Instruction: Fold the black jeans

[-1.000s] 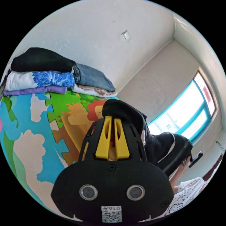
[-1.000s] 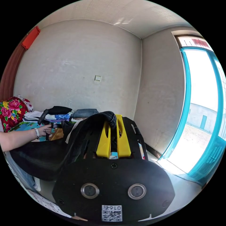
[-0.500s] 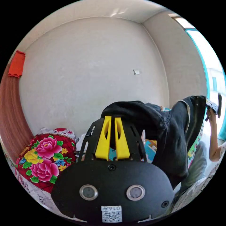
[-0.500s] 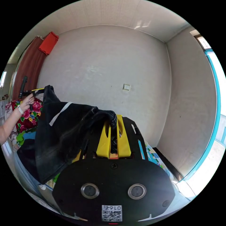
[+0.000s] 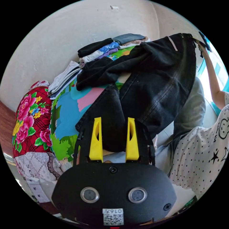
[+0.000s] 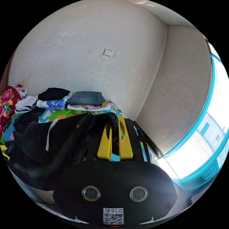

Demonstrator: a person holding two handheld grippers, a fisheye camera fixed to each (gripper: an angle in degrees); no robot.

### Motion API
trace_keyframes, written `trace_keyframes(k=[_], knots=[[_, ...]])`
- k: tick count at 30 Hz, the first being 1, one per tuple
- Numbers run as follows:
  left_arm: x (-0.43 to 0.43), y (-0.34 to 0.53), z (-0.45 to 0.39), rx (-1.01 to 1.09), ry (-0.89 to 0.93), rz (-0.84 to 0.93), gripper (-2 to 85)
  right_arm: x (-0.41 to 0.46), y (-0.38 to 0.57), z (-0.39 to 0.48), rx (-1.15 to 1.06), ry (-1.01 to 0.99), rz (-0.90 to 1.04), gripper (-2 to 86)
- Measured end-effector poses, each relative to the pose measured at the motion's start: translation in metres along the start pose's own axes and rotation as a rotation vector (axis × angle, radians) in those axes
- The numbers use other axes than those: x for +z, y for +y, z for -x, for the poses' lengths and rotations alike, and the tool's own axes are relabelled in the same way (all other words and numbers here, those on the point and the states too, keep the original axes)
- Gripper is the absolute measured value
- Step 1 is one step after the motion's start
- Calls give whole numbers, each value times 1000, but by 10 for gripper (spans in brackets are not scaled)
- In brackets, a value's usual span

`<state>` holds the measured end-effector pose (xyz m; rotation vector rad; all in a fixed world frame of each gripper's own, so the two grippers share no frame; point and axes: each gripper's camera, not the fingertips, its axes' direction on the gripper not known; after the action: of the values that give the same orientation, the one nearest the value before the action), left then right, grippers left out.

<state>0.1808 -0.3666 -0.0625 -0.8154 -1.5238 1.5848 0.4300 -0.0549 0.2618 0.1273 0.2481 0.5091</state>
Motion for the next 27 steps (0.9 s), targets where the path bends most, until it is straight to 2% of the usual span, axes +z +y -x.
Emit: trace_keyframes(k=[2,6,8,9,10,12,14,16,20,22,23,25,27], knots=[[4,9,0,-57,-55,0,156,10,0,-1,-1,52,4,34],[35,6,20,-174,-17,37,163,49,1,30,-180,81,111,35],[46,-4,34,-193,44,35,128,59,2,55,-246,108,98,35],[47,-12,44,-205,27,14,75,63,4,75,-310,140,69,35],[48,-22,53,-215,-44,-11,44,65,4,86,-351,155,50,35],[55,-40,71,-239,-177,-15,36,75,-1,129,-530,214,-13,35],[61,-59,96,-283,-269,-29,31,88,-16,152,-599,249,-8,36],[62,-78,140,-394,-289,-30,26,100,-44,159,-588,247,8,38],[21,-73,194,-602,-394,-178,29,96,-107,102,-199,75,-93,40],[1,-47,213,-666,-416,-300,40,95,-103,95,-222,59,-180,39],[2,-40,217,-666,-402,-302,46,100,-89,100,-308,89,-236,39],[27,-17,231,-605,-292,-188,76,121,-59,115,-486,141,-237,40],[60,1,240,-551,-184,-21,100,162,-16,132,-700,157,-21,50]])
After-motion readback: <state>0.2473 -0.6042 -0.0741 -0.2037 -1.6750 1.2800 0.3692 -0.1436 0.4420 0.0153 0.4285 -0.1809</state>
